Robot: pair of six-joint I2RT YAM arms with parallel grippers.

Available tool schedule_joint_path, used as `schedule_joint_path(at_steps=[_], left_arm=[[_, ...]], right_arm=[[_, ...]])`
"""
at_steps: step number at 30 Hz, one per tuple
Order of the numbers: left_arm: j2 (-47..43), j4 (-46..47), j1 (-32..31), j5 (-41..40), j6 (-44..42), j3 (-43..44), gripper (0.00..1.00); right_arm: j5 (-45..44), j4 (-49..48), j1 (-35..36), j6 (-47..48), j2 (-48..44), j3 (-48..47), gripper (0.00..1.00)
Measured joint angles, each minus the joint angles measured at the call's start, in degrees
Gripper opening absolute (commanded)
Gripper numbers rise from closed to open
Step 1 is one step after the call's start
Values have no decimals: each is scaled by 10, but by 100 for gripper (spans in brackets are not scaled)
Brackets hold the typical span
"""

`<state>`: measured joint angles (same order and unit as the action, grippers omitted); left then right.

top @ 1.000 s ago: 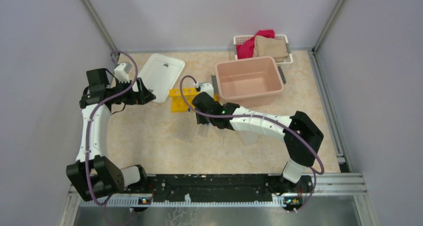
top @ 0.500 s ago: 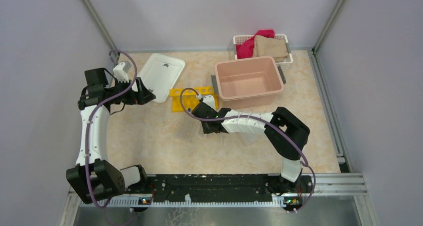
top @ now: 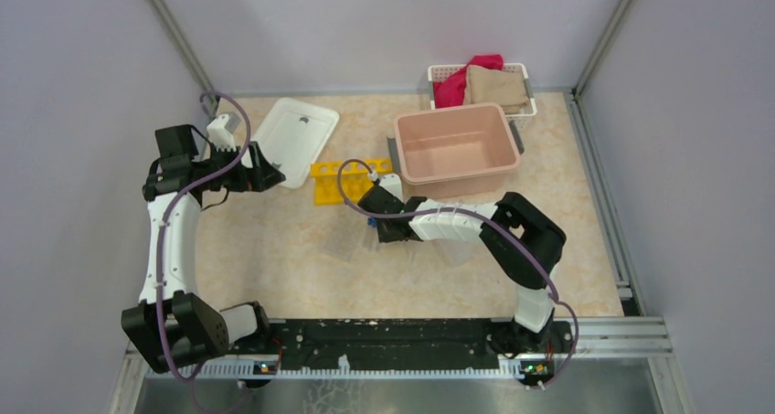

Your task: Organize the chemistry lab equipment

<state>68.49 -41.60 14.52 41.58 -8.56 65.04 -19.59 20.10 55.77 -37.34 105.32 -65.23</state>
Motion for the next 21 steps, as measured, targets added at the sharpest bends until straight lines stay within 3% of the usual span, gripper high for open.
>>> schedule_joint_path(at_steps=[21], left_arm=[[0,0,0,0,0,0,99]], right_arm=[[2,-31,-1,-19,-21,7,25]])
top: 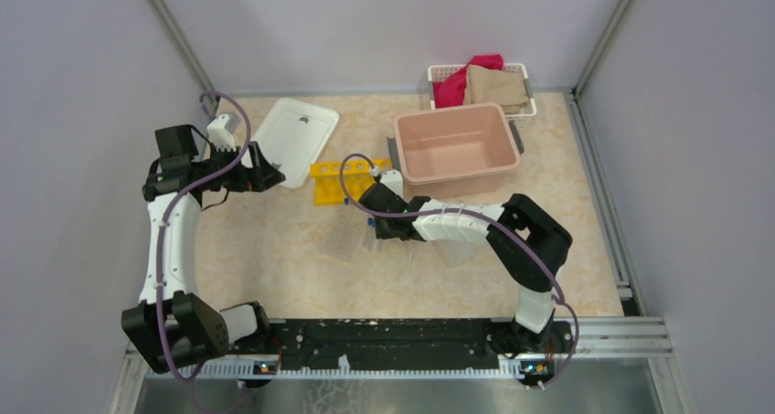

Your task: Organize the chemistry lab equipment

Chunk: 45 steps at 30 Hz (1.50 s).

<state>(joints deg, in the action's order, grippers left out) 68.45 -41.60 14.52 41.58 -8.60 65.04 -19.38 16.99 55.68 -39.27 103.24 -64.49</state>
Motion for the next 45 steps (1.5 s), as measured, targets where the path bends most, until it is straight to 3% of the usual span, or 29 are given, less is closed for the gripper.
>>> schedule_joint_path(at_steps=[32,39,45], left_arm=[[-8,-1,0,0,-2,0,99],[-9,-6,0,0,-2,0,99],[-14,-9,0,10,-2,0,99]], right_arm=[[7,2,0,-2,39,-20,24],[7,22,0,2,52,-43,6],[5,47,0,1,47,-58,0]])
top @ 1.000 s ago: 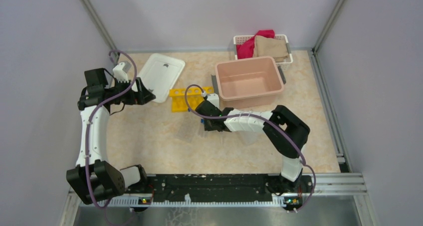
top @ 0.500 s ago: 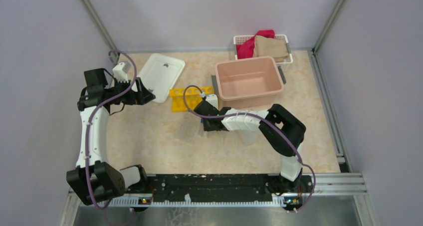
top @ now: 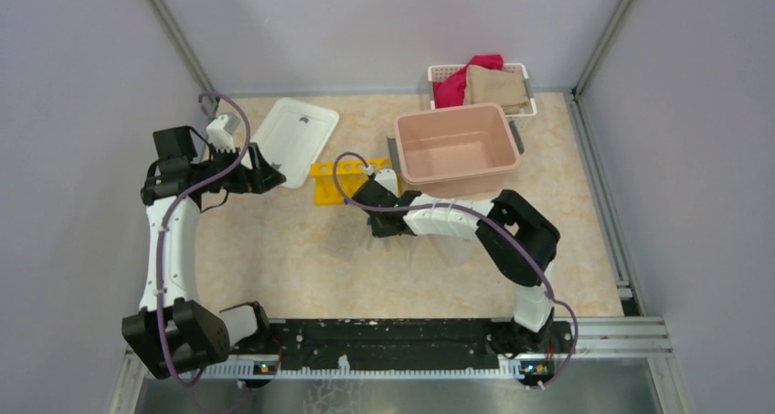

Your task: Organize the chemistry lab equipment

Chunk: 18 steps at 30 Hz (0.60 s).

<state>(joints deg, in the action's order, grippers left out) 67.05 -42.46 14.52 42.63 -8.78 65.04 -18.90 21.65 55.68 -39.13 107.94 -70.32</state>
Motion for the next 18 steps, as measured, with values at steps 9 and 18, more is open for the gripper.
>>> schedule_joint_path(at_steps=[9,18], left_arm=[[-11,0,0,28,2,5,99],[-38,-1,0,126,-3,5,99]], right_arm=[[-11,35,0,-1,-117,2,0],[-38,13,17,17,-230,-40,0]])
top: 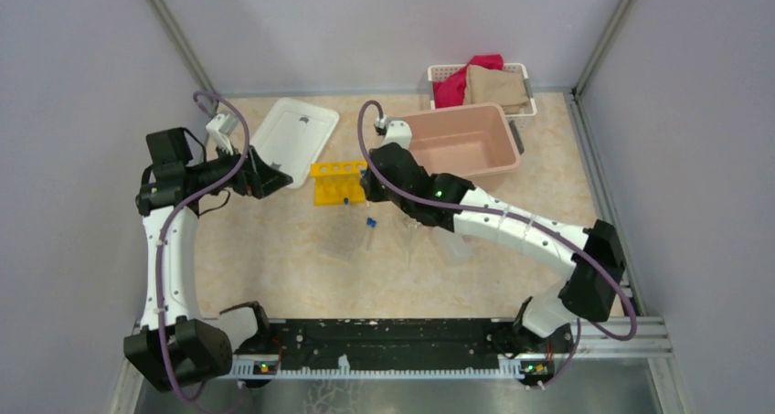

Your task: Organize the chemistry lab equipment

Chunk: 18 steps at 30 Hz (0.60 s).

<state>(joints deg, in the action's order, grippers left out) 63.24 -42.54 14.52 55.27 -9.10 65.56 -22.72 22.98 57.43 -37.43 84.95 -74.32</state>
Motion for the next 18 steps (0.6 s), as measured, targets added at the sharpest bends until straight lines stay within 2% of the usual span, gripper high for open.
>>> schedule_joint_path(at_steps=[9,18], left_arm=[[-16,1,0,81,-6,-5,99],[-45,15,-2,125,5,-39,94]], right_arm=[[-2,-101,51,34,60,-143,0],[9,-179,68,41,122,-166,0]])
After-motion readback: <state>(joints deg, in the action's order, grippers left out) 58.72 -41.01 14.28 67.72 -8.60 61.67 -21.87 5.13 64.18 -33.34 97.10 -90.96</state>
